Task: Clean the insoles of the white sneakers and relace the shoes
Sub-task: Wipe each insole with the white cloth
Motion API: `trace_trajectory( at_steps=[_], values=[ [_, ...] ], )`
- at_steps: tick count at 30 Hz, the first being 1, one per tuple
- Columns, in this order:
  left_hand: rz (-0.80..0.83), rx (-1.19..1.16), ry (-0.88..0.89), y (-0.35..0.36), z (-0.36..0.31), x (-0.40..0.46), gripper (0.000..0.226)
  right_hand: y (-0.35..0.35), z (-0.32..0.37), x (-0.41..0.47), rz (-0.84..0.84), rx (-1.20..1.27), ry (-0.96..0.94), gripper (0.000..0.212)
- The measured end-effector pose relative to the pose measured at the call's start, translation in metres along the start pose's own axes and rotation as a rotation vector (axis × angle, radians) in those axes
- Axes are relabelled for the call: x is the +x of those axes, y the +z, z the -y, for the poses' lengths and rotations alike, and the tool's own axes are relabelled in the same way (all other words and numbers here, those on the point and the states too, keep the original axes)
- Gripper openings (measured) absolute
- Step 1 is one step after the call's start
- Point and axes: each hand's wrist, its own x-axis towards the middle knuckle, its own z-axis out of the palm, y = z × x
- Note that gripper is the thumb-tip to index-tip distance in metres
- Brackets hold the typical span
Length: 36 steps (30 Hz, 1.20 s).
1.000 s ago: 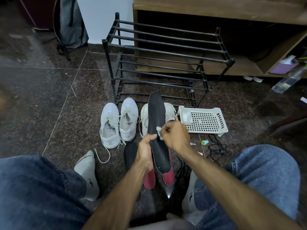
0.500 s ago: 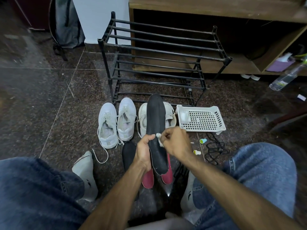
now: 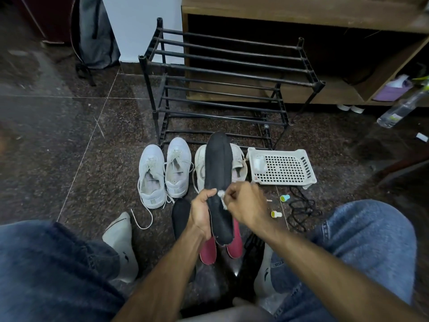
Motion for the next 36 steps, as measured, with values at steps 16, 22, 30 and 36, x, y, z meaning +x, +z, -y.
trace_trajectory(
  at_steps=[16, 22, 30, 36],
  values=[
    [0.063, -0.186, 0.171, -0.004, -0.026, -0.001, 0.056, -0.002, 0.005, -0.022, 0.163, -0.106, -0.448, 0.013],
    [0.046, -0.089, 0.124, 0.004, -0.013, -0.007, 0.041, -0.014, 0.024, 0.016, -0.073, -0.230, -0.347, 0.022],
    [0.078, -0.073, 0.138, -0.001, -0.020, -0.005, 0.032, -0.015, 0.021, 0.020, -0.057, 0.102, -0.176, 0.010],
    [0.028, -0.055, 0.106, 0.001, -0.020, 0.000, 0.056, -0.003, 0.016, -0.011, 0.041, -0.103, -0.341, 0.014]
  ],
)
